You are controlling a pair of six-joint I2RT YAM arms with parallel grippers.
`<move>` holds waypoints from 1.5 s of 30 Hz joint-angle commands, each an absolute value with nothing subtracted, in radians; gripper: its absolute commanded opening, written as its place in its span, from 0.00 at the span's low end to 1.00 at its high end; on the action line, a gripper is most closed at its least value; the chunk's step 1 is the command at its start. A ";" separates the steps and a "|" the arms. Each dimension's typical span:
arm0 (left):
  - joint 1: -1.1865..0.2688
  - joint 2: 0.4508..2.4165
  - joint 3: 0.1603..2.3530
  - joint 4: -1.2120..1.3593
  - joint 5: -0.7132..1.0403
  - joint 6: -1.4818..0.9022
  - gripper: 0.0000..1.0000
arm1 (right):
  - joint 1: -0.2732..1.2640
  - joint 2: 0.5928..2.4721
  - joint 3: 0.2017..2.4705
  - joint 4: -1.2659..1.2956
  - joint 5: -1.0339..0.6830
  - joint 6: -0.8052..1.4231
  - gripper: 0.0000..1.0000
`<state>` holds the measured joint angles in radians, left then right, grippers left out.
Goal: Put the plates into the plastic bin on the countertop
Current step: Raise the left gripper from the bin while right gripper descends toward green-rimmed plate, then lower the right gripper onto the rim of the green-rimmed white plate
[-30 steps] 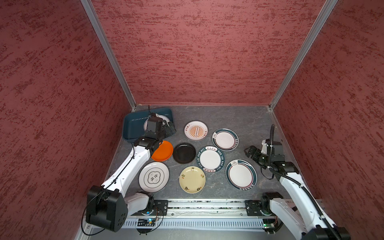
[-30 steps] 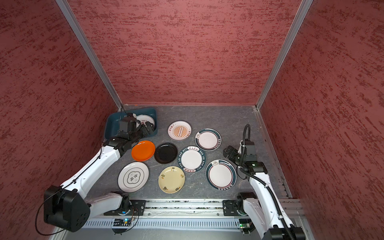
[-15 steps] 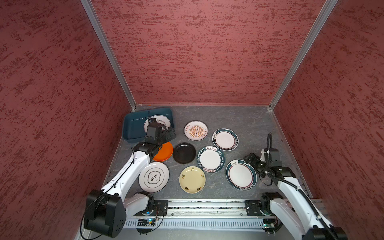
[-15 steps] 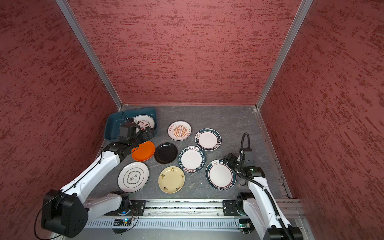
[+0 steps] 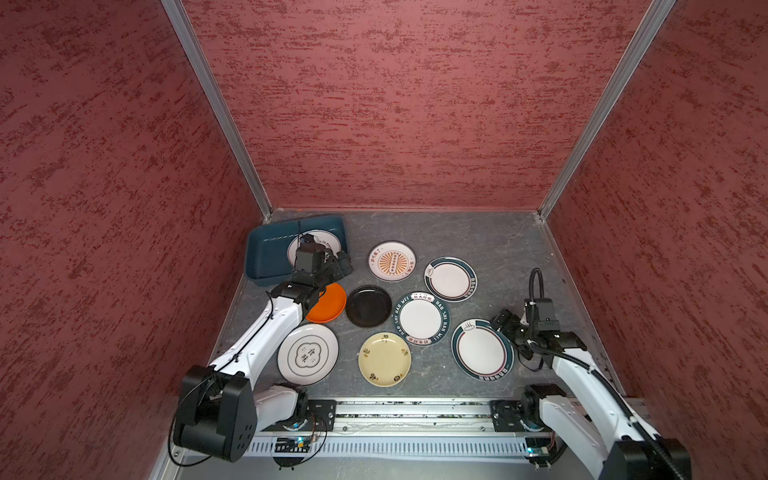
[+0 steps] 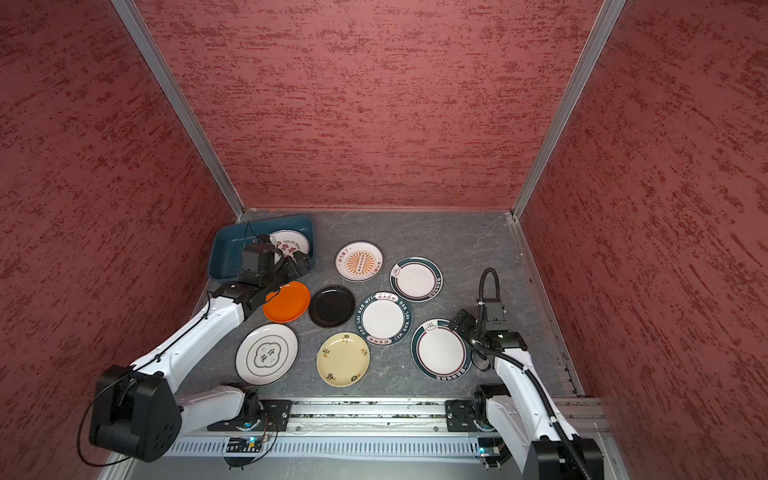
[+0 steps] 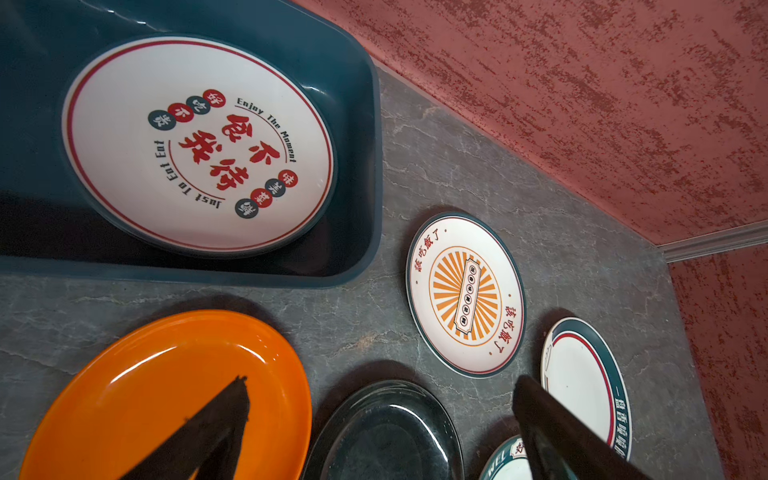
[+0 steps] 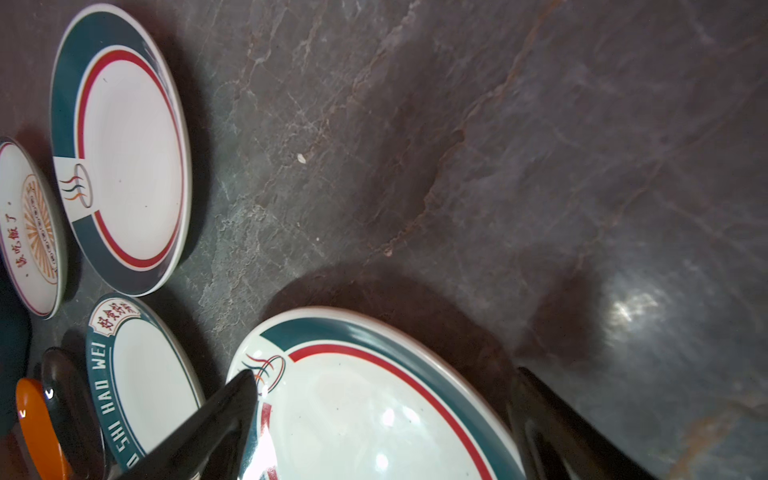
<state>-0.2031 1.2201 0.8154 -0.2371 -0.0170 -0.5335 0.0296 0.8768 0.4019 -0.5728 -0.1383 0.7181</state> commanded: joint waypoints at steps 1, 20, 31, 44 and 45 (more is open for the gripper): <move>-0.189 1.226 0.815 -0.203 0.013 -0.528 0.99 | 0.041 0.908 0.406 -0.569 -0.085 0.720 0.95; -0.131 1.262 0.820 -0.179 0.089 -0.525 0.99 | 0.084 1.084 0.415 -0.506 -0.056 0.706 0.68; -0.103 1.220 0.791 -0.174 0.107 -0.541 0.99 | 0.084 1.144 0.456 -0.490 -0.028 0.678 0.61; -0.103 1.240 0.797 -0.161 0.140 -0.558 0.99 | 0.084 1.053 0.516 -0.511 -0.096 0.666 0.67; -0.105 1.240 0.798 -0.165 0.139 -0.556 0.99 | 0.084 1.047 0.524 -0.513 -0.110 0.657 0.66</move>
